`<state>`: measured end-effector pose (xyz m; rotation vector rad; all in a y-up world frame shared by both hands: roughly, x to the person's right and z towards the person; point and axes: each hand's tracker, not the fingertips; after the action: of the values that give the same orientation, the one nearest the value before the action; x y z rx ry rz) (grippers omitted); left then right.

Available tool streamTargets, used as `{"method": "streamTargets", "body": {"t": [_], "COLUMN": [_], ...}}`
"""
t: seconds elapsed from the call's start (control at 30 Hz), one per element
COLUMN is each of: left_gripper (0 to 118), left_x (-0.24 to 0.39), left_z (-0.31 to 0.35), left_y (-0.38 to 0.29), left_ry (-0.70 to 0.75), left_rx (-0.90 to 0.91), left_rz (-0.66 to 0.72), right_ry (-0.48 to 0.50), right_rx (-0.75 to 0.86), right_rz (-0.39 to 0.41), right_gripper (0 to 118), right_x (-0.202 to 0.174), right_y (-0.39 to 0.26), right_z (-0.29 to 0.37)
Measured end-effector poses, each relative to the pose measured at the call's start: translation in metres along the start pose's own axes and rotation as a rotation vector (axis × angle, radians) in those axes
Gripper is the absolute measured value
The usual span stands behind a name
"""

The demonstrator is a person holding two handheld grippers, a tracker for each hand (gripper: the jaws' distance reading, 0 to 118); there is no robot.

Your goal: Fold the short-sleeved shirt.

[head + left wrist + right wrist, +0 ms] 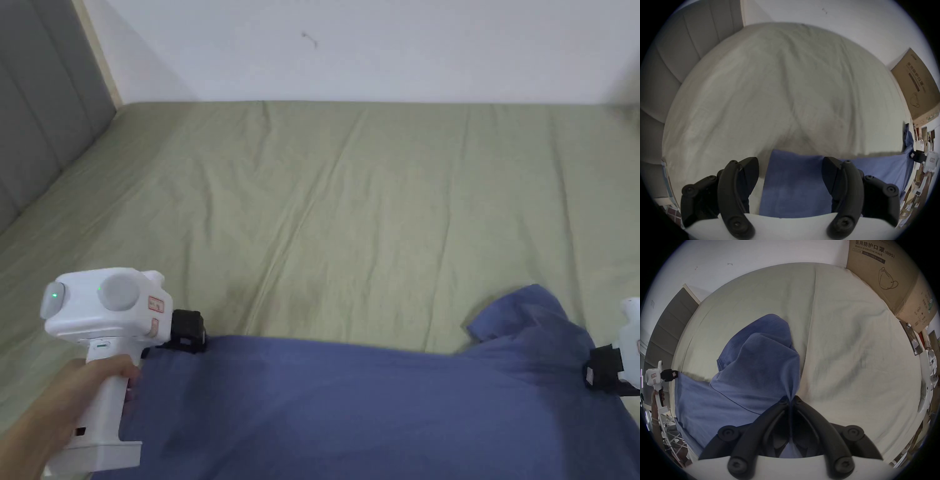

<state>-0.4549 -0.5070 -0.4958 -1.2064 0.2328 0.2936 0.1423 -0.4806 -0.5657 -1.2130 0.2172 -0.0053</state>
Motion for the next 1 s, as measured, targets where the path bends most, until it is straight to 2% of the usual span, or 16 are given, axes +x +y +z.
{"method": "streamTargets", "body": {"t": [0.1, 0.13, 0.17, 0.2, 0.23, 0.33, 0.37, 0.63, 0.83, 1.0], "left_gripper": [68, 68, 32, 4, 2, 2, 2, 2, 2, 2], "left_x": [0.006, 0.006, 0.006, 0.002, 0.004, 0.017, 0.014, 0.002, -0.022, -0.041], "left_z": [0.011, 0.018, 0.024, 0.028, 0.03, 0.048, 0.056, 0.153, 0.209, 0.209], "left_y": [-0.007, -0.007, -0.007, -0.007, -0.005, -0.013, -0.02, -0.064, -0.142, -0.218], "left_ry": [0.03, 0.051, 0.057, 0.018, -0.045, 0.017, 0.011, -0.028, -0.078, -0.08], "left_rx": [0.045, 0.067, 0.073, 0.073, 0.057, 0.1, 0.108, 0.261, 0.308, 0.233], "left_rz": [-0.034, -0.059, -0.075, -0.054, -0.006, -0.082, -0.095, -0.133, -0.145, -0.14], "right_ry": [0.001, 0.002, 0.008, 0.02, 0.04, 0.029, 0.029, 0.081, 0.132, 0.141], "right_rx": [-0.002, 0.0, 0.002, 0.004, 0.011, 0.03, 0.036, 0.115, 0.143, 0.073], "right_rz": [-0.004, -0.002, -0.004, -0.009, -0.018, 0.005, 0.024, 0.027, 0.026, 0.008], "right_gripper": [1, 1, 1, 1, 1, 1, 1, 1, 1, 1], "right_x": [0.0, 0.0, 0.001, 0.001, 0.001, -0.003, -0.005, -0.001, 0.013, 0.018], "right_y": [0.0, 0.0, 0.001, 0.0, 0.0, -0.004, -0.005, -0.042, -0.116, -0.201], "right_z": [0.001, 0.002, 0.005, 0.008, 0.012, 0.026, 0.033, 0.109, 0.162, 0.167]}}
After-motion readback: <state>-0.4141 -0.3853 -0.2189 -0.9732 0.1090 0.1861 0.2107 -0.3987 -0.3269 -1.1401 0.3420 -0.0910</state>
